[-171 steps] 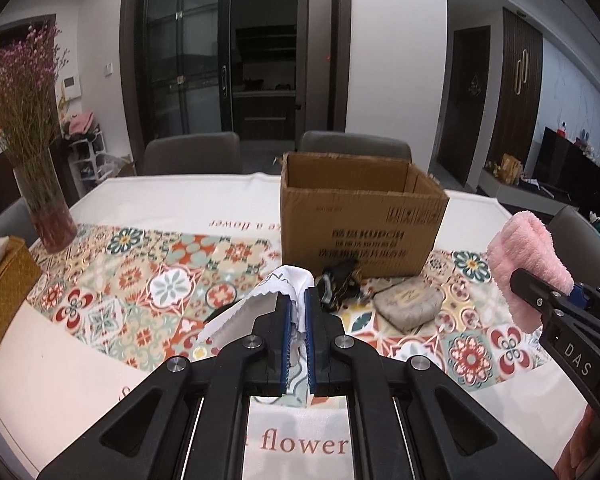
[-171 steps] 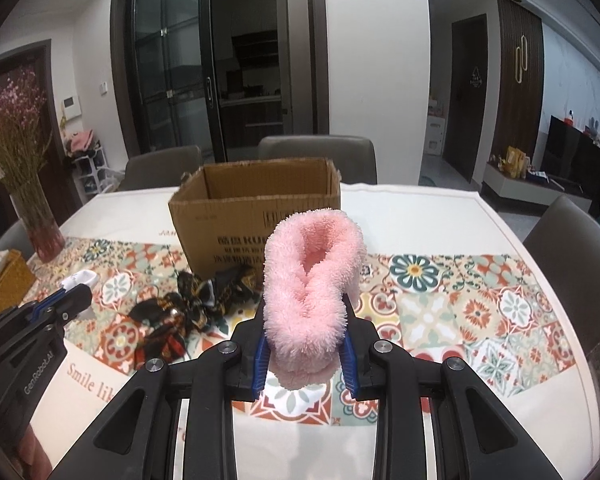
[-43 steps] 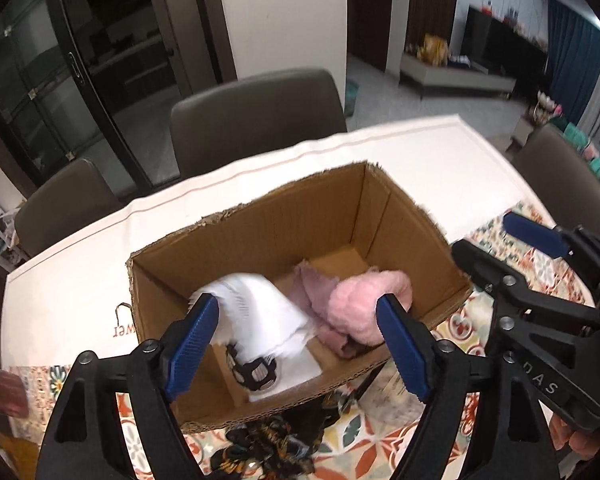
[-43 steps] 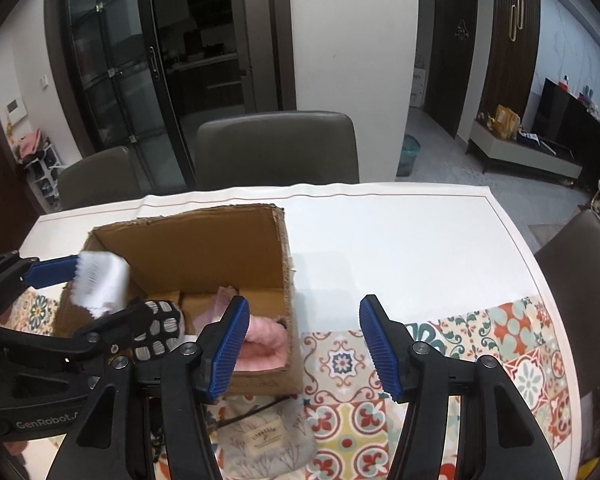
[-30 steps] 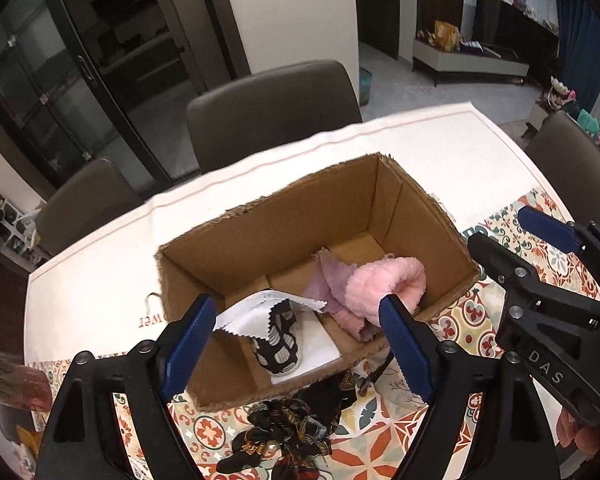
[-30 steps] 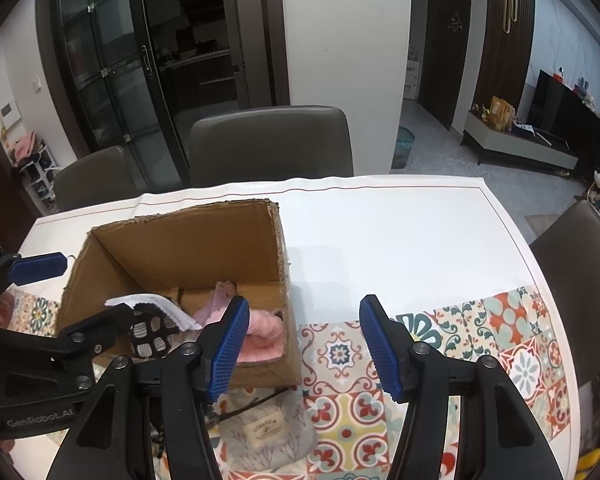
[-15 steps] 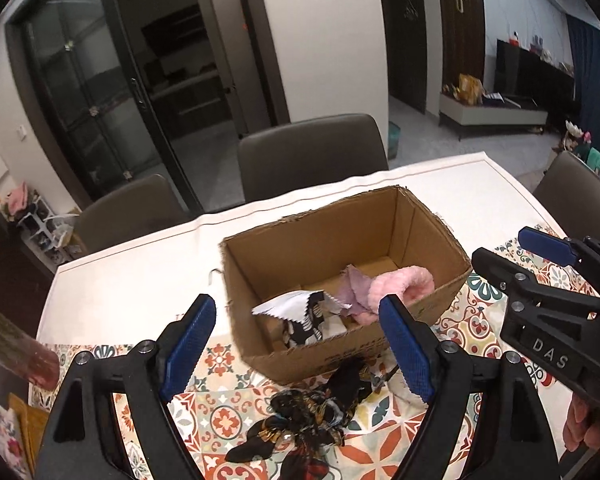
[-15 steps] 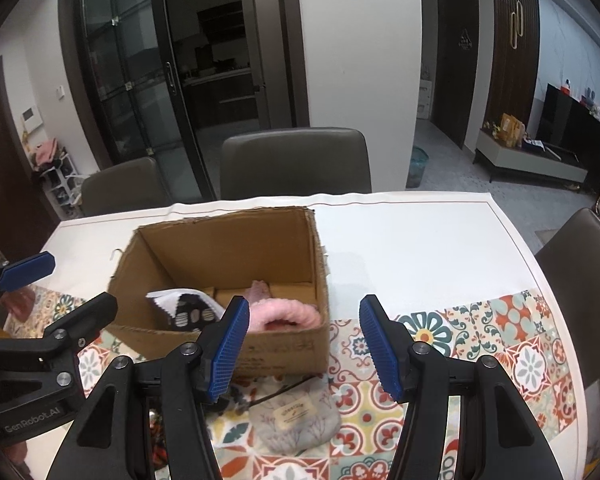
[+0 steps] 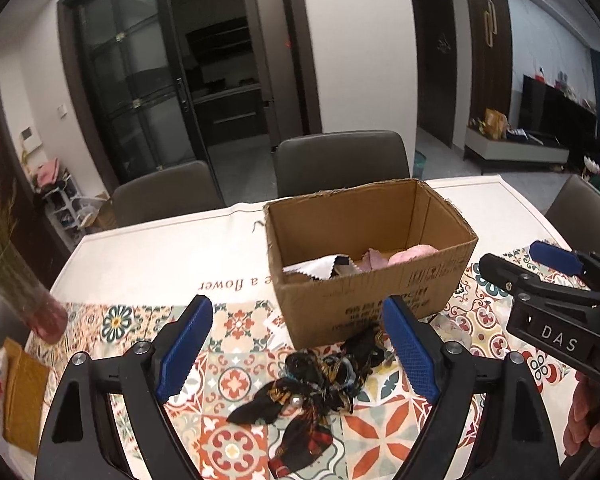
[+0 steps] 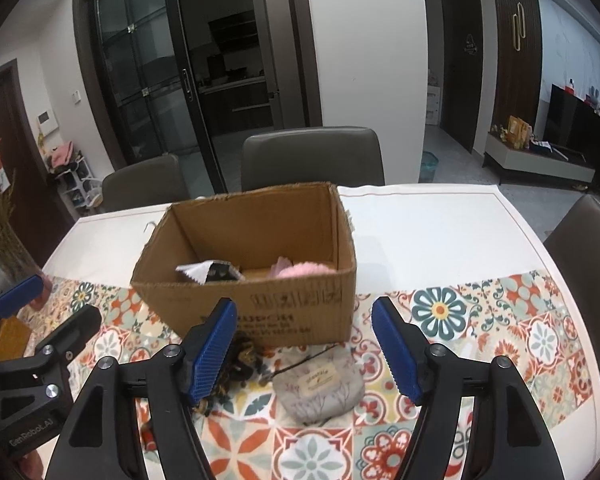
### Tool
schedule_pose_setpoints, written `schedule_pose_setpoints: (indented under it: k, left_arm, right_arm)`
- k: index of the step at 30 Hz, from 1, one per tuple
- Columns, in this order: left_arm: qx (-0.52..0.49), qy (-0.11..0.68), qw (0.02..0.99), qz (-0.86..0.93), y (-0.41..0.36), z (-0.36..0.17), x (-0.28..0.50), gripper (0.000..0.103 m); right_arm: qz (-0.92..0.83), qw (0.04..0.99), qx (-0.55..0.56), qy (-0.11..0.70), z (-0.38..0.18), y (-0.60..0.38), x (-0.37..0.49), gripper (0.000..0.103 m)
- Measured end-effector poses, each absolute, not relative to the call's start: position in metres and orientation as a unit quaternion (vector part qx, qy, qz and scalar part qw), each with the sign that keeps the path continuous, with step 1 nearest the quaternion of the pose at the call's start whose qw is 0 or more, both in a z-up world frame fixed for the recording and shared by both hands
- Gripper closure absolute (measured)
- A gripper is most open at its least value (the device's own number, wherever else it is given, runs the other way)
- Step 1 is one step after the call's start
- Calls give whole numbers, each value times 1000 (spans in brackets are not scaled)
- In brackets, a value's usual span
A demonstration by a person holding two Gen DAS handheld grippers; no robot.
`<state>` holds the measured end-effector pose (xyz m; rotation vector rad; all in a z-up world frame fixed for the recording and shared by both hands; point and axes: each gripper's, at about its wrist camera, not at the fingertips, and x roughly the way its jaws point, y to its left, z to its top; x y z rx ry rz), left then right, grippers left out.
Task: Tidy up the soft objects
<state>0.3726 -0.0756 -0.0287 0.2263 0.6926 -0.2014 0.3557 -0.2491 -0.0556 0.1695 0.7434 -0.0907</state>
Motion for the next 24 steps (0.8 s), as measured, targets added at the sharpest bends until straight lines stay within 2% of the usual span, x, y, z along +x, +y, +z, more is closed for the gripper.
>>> schedule_pose_setpoints:
  k: [4,7,15,17,24]
  left_arm:
    - [98,327,936,-89,-67,-33,353,12]
    - [89,316,941,-82,-62,-36,340,10]
    - [84,288,950,-81,-54,-51,307,5]
    - [81,281,953,-80,-51,-56,300,5]
    - [63,280,955,-78,-42,-71,288,4]
  right_arm:
    - [-39,930,87,356,-60,-244,340,32]
    - [-35,930,81,356,-65,-240,330,27]
    - [-34,931,82,354,-77,-234,307,27]
    - [-42,930,93,353,-82,-235,302,21]
    - [-46,923,111,364,-101,-232,292,21]
